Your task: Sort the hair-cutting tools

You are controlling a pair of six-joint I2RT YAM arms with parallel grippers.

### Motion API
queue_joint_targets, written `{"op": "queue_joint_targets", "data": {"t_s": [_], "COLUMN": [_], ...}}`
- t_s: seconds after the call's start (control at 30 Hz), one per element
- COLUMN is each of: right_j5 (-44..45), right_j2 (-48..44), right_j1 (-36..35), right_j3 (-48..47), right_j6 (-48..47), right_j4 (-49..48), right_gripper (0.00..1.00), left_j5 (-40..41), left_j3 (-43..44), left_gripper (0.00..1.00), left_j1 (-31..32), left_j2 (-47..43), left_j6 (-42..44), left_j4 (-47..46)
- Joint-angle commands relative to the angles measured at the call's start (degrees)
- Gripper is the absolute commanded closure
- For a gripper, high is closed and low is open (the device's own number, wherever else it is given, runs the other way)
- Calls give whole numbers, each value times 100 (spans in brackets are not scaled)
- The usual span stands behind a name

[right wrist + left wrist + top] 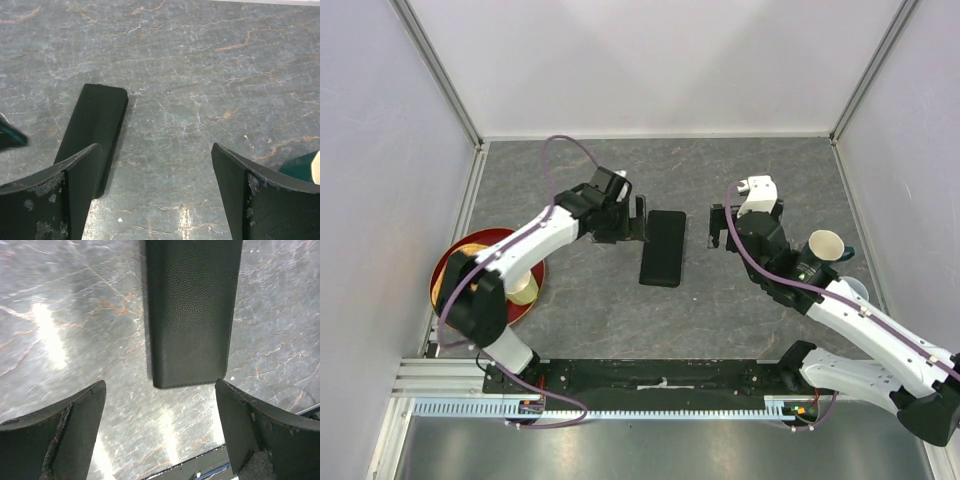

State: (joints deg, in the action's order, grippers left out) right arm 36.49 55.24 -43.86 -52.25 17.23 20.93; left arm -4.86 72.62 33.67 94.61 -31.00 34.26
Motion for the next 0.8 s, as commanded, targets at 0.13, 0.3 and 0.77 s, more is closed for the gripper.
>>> {"op": "queue_joint_targets", "data": {"t_s": [0.13,0.3,0.77], "right_j5": [1113,2054,2864], "right_j2": [-707,-1480,-2694], "right_j1": [0,0,0], "right_j3": [-444,-488,-804], "right_j6": [-10,-150,-915], "right_j4": [772,817,518], "right_gripper": [2,2,2], "left_j5": [986,1637,1972], "left_j3": [112,147,130], "left_gripper": [4,3,0], "left_j1": [43,43,43], "left_j2": [-2101,-3140,-4293], "left_j6": [367,490,921], "left_j4": [1109,1171,1127]}}
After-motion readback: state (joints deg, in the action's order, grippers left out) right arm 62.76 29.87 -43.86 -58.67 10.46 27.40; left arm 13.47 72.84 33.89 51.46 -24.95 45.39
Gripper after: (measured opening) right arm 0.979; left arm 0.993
